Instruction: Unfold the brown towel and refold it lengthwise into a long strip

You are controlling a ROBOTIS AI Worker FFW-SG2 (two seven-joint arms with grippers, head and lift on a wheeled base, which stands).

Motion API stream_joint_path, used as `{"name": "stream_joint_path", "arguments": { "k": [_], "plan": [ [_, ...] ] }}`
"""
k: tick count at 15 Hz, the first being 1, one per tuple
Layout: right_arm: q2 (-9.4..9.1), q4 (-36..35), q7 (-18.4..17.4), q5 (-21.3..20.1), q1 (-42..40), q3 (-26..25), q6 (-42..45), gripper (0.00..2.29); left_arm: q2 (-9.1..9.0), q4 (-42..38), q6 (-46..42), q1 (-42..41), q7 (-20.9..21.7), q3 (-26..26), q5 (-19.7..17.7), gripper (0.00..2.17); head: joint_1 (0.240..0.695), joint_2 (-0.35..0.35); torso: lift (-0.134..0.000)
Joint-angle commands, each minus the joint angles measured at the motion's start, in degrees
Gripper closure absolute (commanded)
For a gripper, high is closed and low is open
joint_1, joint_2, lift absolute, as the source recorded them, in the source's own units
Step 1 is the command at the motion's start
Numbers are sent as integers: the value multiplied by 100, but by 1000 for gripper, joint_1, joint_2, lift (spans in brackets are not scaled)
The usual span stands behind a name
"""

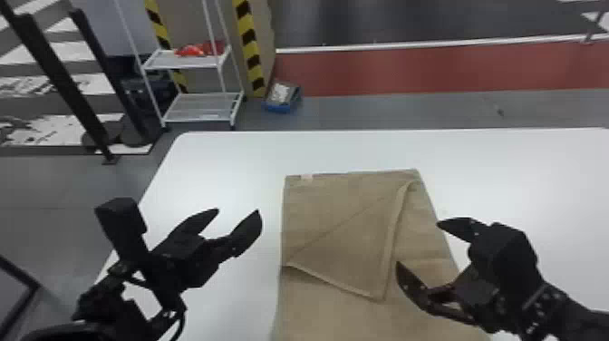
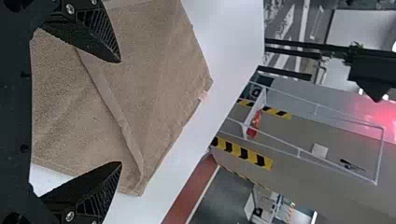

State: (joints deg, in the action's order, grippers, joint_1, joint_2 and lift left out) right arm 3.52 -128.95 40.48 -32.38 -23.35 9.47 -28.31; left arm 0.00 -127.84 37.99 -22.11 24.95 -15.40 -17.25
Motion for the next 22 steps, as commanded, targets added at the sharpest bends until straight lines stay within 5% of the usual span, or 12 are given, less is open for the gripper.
{"name": "stream_joint_path", "arguments": {
  "k": [1,9,22],
  "plan": [
    [52,-43,470,-612,279,362,-681,113,-15,31,12,-13,-17,-103,-59,22,695,166,-123],
    [17,309,1700,-2132,1026,1514,-1859,120,-15,92,12,-66,-69,-191,-138,22,695,259,-123],
    [-53,1328,1797,-2765,1588,2085,-2157,211,-15,216,30,-83,-52,-209,-147,22,695,290,-123]
  ]
}}
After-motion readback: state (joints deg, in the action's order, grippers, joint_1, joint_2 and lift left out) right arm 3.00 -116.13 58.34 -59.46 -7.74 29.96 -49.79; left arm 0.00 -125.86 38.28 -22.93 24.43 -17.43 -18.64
